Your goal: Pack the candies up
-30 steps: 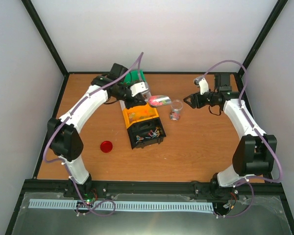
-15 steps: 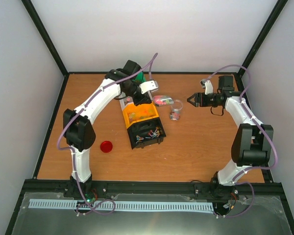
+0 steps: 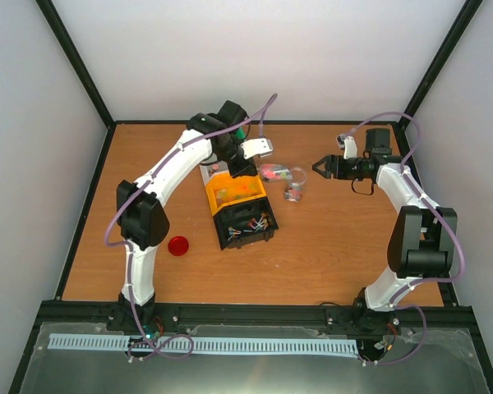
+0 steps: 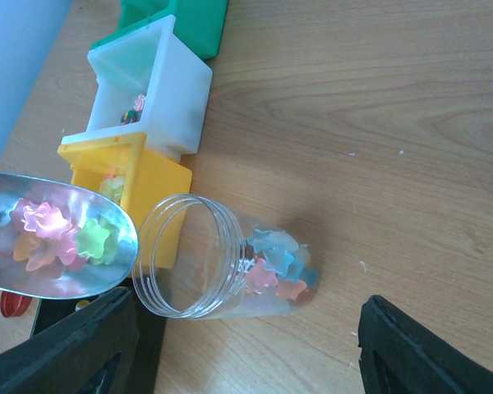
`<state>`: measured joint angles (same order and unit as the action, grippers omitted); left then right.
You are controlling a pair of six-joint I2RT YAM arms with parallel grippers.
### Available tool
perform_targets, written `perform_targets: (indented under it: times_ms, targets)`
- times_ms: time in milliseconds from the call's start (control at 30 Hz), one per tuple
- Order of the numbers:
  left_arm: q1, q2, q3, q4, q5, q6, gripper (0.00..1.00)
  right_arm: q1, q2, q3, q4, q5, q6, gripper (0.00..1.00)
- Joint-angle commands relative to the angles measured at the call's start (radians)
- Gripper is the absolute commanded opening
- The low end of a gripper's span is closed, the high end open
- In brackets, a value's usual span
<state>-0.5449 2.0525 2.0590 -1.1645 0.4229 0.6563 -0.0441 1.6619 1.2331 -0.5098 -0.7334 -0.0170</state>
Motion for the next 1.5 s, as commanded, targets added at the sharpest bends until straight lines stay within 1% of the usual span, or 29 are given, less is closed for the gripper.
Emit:
perform_targets:
  times_ms: [0, 300, 767, 1133, 1467]
  targets:
    - [-0.027, 0.025, 0.078, -0.025, -0.038, 0.002, 0.01, -0.002, 0.012, -0.011, 0.024, -0.001, 0.022, 0.74]
    - [-0.051, 0.071, 0.137, -0.066, -0.113, -0.002, 0.01, -0.002, 0.011, -0.008, 0.024, -0.006, 0.028, 0.75]
    - [-0.081, 0.134, 0.298, -0.167, -0.168, 0.007, 0.01, -0.002, 0.005, -0.017, 0.034, -0.007, 0.034, 0.78]
    - [-0.115, 0.167, 0.372, -0.192, -0.283, 0.044, 0.01, -0.002, 0.006, -0.011, 0.034, -0.007, 0.032, 0.79]
    - [-0.144, 0.17, 0.387, -0.185, -0.346, 0.076, 0.01, -0.002, 0.003, -0.015, 0.038, -0.012, 0.032, 0.79]
